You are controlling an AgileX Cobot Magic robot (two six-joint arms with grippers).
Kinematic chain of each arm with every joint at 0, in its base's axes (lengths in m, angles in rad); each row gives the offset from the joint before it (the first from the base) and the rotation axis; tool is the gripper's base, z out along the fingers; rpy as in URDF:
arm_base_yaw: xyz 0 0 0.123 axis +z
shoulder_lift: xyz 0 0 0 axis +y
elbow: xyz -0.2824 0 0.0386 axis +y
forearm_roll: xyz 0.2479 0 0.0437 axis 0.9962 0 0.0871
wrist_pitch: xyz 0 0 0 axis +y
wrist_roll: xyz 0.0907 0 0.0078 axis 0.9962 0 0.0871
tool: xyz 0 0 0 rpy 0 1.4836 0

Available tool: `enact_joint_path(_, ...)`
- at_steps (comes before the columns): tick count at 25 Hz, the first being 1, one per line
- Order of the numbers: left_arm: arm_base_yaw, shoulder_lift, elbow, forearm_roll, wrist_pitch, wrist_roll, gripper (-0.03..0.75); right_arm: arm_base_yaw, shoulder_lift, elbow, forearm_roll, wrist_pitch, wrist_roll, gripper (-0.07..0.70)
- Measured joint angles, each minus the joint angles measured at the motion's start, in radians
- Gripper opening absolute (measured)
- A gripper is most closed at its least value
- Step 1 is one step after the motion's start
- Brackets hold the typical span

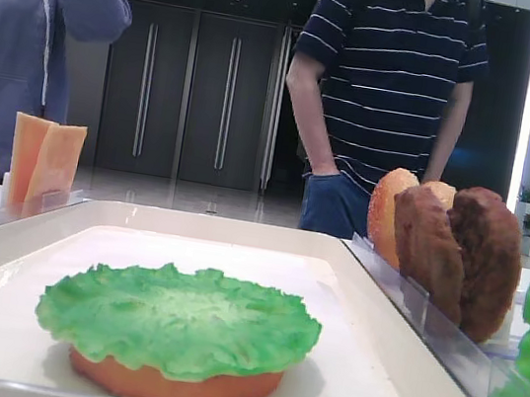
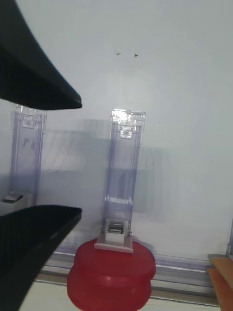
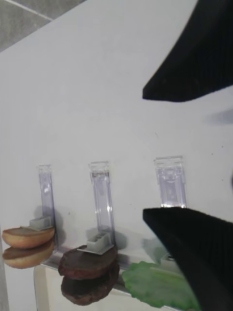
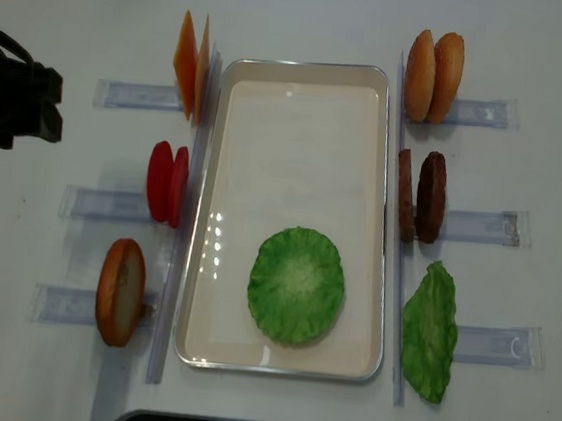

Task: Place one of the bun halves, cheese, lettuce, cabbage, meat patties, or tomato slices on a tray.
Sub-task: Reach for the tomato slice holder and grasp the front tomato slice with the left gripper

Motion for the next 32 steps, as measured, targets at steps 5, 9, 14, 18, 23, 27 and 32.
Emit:
enact_joint_path(5,0.000,0.037,-0.001,-0.005,-0.001,-0.002,0.471,0.000,0.000,0.000,0.000,0.000,0.000,0.471)
enact_joint_path(9,0.000,0.043,-0.001,-0.007,-0.009,-0.012,0.471,0.000,0.000,0.000,0.000,0.000,0.000,0.471)
enact_joint_path(14,0.000,0.045,-0.001,-0.016,-0.016,-0.015,0.471,0.000,0.000,0.000,0.000,0.000,0.000,0.471)
enact_joint_path(18,0.000,0.045,-0.001,-0.040,-0.016,-0.021,0.471,0.000,0.000,0.000,0.000,0.000,0.000,0.471)
enact_joint_path(23,-0.042,0.045,-0.001,-0.046,-0.016,-0.033,0.471,0.000,0.000,0.000,0.000,0.000,0.000,0.471)
enact_joint_path(27,-0.110,0.045,-0.001,-0.027,-0.023,-0.088,0.471,0.000,0.000,0.000,0.000,0.000,0.000,0.471)
enact_joint_path(32,-0.201,0.045,-0.001,0.005,-0.025,-0.170,0.471,0.000,0.000,0.000,0.000,0.000,0.000,0.471)
